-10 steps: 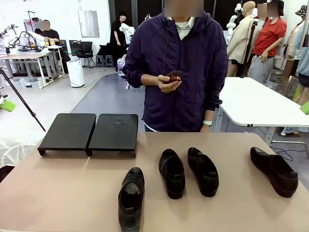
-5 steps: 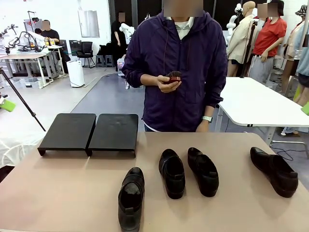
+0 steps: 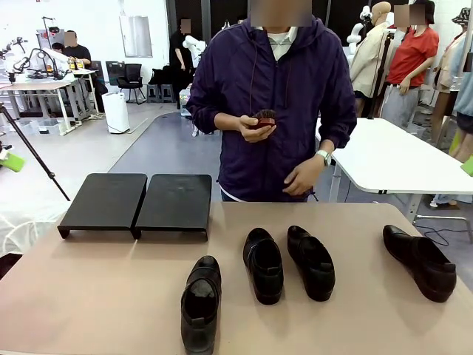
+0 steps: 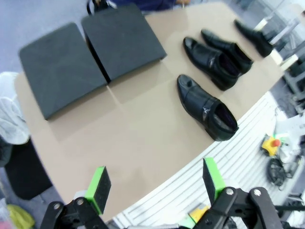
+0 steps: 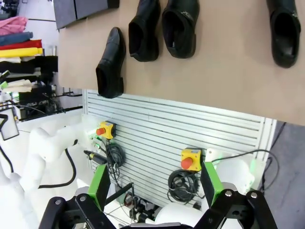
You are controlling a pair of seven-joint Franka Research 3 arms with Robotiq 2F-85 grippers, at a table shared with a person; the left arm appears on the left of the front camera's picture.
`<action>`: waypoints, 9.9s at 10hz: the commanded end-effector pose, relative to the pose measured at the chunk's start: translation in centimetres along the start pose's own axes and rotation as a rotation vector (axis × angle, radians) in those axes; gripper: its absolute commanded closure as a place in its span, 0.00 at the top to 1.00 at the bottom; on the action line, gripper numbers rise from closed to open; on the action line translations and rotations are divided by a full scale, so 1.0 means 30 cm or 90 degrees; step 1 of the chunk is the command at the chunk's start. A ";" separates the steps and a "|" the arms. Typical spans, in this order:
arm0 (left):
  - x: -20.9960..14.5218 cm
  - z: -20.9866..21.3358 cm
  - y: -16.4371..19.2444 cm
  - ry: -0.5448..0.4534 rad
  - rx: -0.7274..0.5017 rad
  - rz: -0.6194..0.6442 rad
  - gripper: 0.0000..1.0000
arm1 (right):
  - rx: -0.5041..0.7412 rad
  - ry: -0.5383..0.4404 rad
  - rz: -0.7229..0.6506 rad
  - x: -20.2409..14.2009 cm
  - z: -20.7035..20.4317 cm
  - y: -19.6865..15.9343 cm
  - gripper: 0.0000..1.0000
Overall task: Organize the shoes by placing them on the stand.
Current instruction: Place the Shoe from the middle of the table onto the Shoes Stand.
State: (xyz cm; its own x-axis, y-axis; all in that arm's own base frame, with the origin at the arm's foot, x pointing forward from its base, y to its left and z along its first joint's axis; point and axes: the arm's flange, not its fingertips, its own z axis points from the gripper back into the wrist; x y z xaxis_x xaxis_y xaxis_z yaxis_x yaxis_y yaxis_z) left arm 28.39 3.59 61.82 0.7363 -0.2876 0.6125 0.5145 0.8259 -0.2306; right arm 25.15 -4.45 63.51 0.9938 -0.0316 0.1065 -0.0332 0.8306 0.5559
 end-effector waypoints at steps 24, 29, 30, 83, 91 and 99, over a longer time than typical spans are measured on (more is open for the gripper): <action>0.186 -0.700 -0.669 0.247 0.139 0.441 1.00 | 0.010 0.001 0.014 0.006 0.014 -0.003 1.00; 0.193 -0.850 -0.783 0.292 0.080 0.418 1.00 | 0.010 0.001 0.014 0.006 0.014 -0.003 1.00; 0.183 -0.896 -0.815 0.318 0.091 0.402 1.00 | 0.010 0.001 0.014 0.006 0.014 -0.003 1.00; -0.007 -0.544 -0.678 0.205 0.208 0.192 0.00 | 0.010 0.001 0.014 0.006 0.014 -0.003 1.00; 0.155 -0.724 -0.607 0.209 0.201 0.105 0.00 | 0.010 0.001 0.014 0.006 0.014 -0.003 1.00; 0.438 -1.002 -0.302 0.126 0.273 -0.033 0.00 | 0.010 0.001 0.014 0.006 0.014 -0.003 1.00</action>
State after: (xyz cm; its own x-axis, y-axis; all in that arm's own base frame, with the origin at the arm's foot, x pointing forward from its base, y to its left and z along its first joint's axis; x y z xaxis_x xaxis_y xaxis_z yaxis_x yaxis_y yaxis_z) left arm 48.28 -22.50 48.60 0.8090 -0.3522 0.4707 0.3167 0.9357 0.1558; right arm 25.23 -4.56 63.59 0.9938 -0.0330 0.1059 -0.0316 0.8310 0.5554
